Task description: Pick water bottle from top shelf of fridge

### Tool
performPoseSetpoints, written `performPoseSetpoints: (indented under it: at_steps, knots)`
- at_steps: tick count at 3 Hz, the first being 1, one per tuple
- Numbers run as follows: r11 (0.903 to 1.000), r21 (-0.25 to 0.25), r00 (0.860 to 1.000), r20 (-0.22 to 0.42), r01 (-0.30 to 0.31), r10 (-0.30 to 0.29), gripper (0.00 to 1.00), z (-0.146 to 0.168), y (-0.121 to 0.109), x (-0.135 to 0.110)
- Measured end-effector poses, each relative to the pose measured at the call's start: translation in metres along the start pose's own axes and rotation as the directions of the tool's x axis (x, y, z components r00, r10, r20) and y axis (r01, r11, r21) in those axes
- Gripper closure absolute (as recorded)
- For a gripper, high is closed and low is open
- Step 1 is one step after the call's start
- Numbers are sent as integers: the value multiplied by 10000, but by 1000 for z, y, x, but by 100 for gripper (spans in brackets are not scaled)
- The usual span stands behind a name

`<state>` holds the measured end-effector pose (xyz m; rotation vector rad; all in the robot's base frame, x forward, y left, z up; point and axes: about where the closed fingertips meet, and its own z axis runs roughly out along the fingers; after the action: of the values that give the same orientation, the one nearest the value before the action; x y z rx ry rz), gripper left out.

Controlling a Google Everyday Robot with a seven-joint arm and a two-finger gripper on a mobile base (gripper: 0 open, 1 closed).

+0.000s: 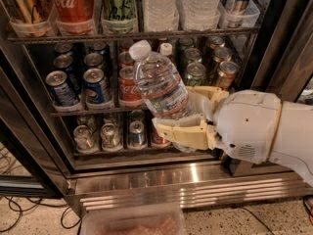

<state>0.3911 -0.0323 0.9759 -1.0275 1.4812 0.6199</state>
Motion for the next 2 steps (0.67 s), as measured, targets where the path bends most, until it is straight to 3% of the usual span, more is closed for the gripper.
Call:
performPoseSetpoints:
  at_steps: [2]
  knots:
    - [9995, -183, 9996, 108, 244, -242, 100, 9, 6, 7]
